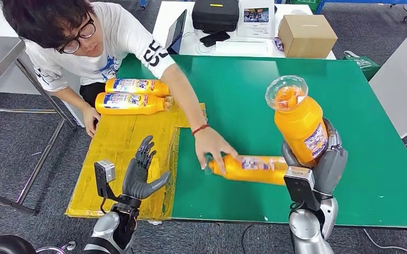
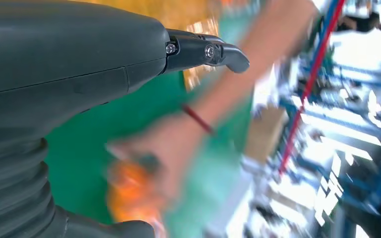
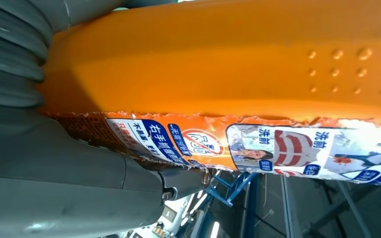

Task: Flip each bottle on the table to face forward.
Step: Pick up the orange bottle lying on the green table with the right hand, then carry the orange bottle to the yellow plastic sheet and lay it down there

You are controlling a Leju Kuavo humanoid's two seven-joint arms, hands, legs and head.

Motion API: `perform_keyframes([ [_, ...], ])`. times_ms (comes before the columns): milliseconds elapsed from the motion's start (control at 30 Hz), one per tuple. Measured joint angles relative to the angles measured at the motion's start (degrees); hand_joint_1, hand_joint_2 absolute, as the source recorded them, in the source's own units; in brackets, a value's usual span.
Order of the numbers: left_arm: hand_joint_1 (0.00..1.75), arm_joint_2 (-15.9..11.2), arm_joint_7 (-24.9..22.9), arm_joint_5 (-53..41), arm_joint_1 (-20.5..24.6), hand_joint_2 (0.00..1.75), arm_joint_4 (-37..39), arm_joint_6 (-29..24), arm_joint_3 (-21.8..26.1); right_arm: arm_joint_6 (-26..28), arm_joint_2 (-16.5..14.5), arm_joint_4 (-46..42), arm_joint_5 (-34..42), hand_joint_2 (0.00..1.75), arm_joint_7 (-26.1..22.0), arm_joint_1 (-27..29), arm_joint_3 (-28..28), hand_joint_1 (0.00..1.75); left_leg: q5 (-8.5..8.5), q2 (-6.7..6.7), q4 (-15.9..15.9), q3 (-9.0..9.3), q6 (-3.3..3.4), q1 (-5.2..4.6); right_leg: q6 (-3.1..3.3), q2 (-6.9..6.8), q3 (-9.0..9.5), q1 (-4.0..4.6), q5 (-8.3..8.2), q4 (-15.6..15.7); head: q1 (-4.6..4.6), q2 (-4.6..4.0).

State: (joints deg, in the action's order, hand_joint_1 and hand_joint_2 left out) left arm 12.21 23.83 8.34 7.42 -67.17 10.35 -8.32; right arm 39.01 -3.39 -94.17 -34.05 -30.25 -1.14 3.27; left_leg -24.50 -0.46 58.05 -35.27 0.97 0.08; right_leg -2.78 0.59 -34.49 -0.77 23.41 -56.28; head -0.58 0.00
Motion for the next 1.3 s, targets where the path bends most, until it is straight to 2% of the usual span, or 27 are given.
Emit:
perform_keyframes([
  [233,0.00,-1.93,-0.98,6.97,-1.27,1.75,-3.29,8.11,-2.81,-9.18,-2.29,6.34,3.69,1.75,-3.29,0.40,1.62,1.75,0.00,0.00,-0.01,-0.03,-0.01,0.03,0.01,-0.01,-0.03,0.04,0.01,0.00,0.01,0.00],
  [367,0.00,-2.85,-1.01,7.47,-1.86,1.75,-4.00,9.16,-3.75,-10.21,-3.60,10.17,4.66,1.75,-4.15,0.54,3.00,1.75,0.01,-0.01,-0.02,-0.04,-0.02,0.03,0.01,-0.03,-0.04,0.03,0.01,-0.01,-0.01,0.00],
  [533,0.00,-3.58,-1.03,8.23,-2.38,1.75,-4.48,10.92,-4.92,-14.37,-5.23,14.31,6.47,1.75,-4.14,0.39,4.70,1.75,0.00,0.00,-0.02,-0.06,-0.02,0.02,0.01,-0.02,-0.04,0.02,0.01,0.00,-0.01,0.00],
  [700,0.00,-4.15,-1.04,8.58,-2.82,1.75,-4.83,12.10,-6.32,-15.99,-7.15,20.24,6.97,1.75,-4.51,-0.31,8.23,1.75,0.00,-0.01,-0.02,-0.07,-0.02,0.03,0.01,-0.03,-0.07,0.03,0.01,-0.01,0.00,0.00],
  [1300,0.00,-4.86,-1.51,7.30,-2.24,1.75,-3.42,11.86,-9.19,-19.79,-10.44,37.24,4.34,1.75,-2.83,-5.87,20.57,1.75,0.03,0.01,-0.02,-0.07,-0.03,0.05,0.02,-0.04,-0.10,0.05,0.01,-0.01,-0.01,0.00],
])
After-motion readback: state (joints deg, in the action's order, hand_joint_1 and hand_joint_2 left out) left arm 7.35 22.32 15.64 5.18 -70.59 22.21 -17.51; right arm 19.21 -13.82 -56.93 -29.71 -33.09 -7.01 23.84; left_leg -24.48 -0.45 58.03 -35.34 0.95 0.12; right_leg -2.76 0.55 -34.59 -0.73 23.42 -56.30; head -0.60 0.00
